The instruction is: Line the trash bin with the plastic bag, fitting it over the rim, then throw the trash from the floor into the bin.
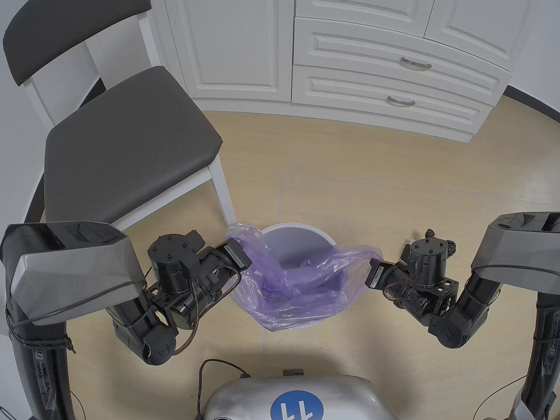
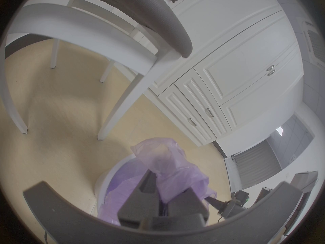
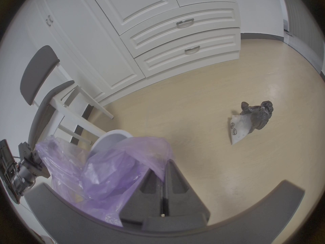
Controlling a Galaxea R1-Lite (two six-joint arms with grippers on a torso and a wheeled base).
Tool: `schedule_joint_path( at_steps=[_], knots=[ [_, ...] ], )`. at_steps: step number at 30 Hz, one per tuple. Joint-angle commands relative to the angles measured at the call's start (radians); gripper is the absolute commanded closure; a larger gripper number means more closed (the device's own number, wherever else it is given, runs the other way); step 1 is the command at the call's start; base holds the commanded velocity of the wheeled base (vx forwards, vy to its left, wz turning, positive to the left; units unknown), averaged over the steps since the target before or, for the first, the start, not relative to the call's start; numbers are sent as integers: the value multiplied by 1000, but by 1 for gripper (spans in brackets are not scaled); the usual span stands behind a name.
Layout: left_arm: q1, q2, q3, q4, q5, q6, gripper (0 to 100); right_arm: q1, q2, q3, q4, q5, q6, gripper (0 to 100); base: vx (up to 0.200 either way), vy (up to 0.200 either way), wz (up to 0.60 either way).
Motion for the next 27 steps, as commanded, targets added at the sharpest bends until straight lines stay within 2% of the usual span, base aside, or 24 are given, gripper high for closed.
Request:
schedule_joint_path(
  at_steps=[1, 8, 11, 12, 18, 22, 25, 26, 27],
  knots=[
    [-21, 46, -8, 0, 12, 3, 100, -20, 1, -2, -1, 7, -3, 100, 0, 0, 0],
    [-4, 71, -15, 1, 14, 20, 100, -19, 4, -1, 0, 9, -5, 100, 0, 0, 0],
    [36, 49, 4, 10, -2, 76, 100, -17, -2, 10, 2, 7, -19, 100, 0, 0, 0],
    [63, 29, 36, 29, -19, 168, 100, -17, -10, 32, 2, 7, -58, 100, 0, 0, 0],
    [117, -72, 177, 164, -63, 443, 100, -19, -40, 160, -3, 7, -223, 100, 0, 0, 0],
    [142, -184, 239, 279, -112, 523, 100, -17, -65, 217, -1, 7, -285, 100, 0, 0, 0],
    [148, -237, 246, 354, -132, 543, 100, -17, -77, 239, 0, 7, -310, 100, 0, 0, 0],
    [152, -283, 248, 434, -143, 553, 100, -17, -86, 262, 2, 9, -333, 100, 0, 0, 0],
    [152, -283, 248, 434, -143, 553, 100, -17, -86, 262, 2, 9, -333, 100, 0, 0, 0]
  ],
)
